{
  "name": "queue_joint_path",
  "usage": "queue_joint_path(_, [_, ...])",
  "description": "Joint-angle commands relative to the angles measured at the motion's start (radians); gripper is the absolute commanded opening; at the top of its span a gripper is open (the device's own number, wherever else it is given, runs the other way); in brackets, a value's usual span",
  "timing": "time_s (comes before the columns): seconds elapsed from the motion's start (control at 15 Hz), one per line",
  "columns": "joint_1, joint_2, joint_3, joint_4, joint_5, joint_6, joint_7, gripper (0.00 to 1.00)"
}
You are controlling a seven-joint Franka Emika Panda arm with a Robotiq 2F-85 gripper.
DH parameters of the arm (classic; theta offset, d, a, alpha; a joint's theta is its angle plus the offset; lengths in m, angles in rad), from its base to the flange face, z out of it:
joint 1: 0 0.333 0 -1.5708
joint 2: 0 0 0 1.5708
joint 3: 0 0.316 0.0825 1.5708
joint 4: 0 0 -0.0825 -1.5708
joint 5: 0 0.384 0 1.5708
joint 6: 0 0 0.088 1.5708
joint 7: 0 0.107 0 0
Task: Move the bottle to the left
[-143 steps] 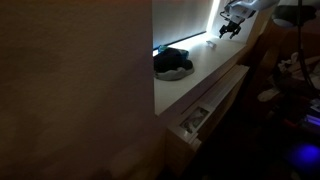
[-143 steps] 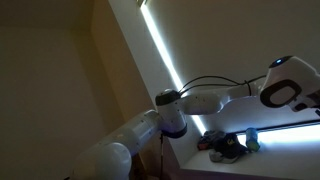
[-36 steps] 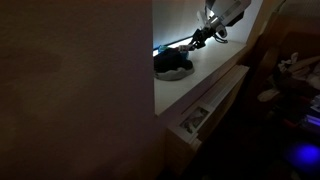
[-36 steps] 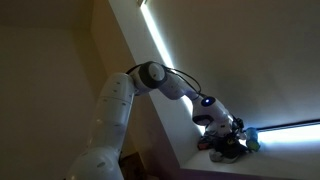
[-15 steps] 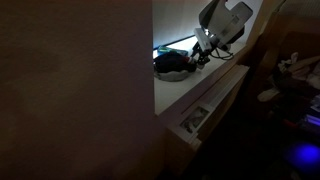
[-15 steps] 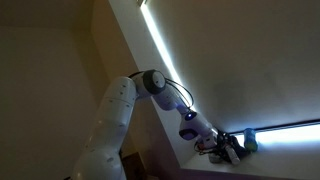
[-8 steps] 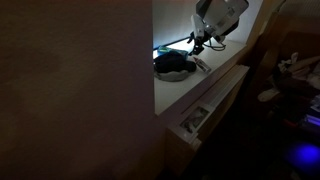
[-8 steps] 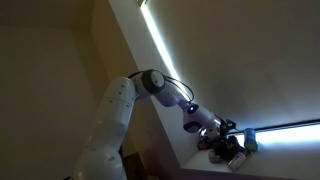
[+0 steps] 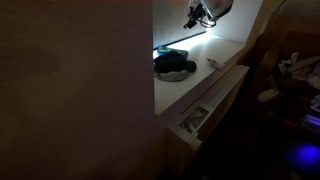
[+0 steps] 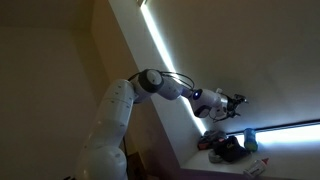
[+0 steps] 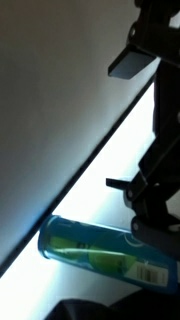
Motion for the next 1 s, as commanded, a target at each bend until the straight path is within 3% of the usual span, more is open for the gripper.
queue_joint_path(0.0, [0.116, 0.051, -0.187, 0.108, -0.015, 0.003, 0.195, 1.00])
queue_joint_path(0.13, [0.187, 0.080, -0.318, 0.142, 0.004, 0.005, 0.308, 1.00])
queue_joint_path(0.2, [0.131, 0.024, -0.223, 0.082, -0.006, 0.000, 0.217, 1.00])
queue_joint_path(0.27, [0.148, 0.032, -0.254, 0.089, -0.007, -0.001, 0.237, 1.00])
queue_joint_path(0.93, [0.145, 0.032, -0.240, 0.088, -0.007, -0.001, 0.233, 1.00])
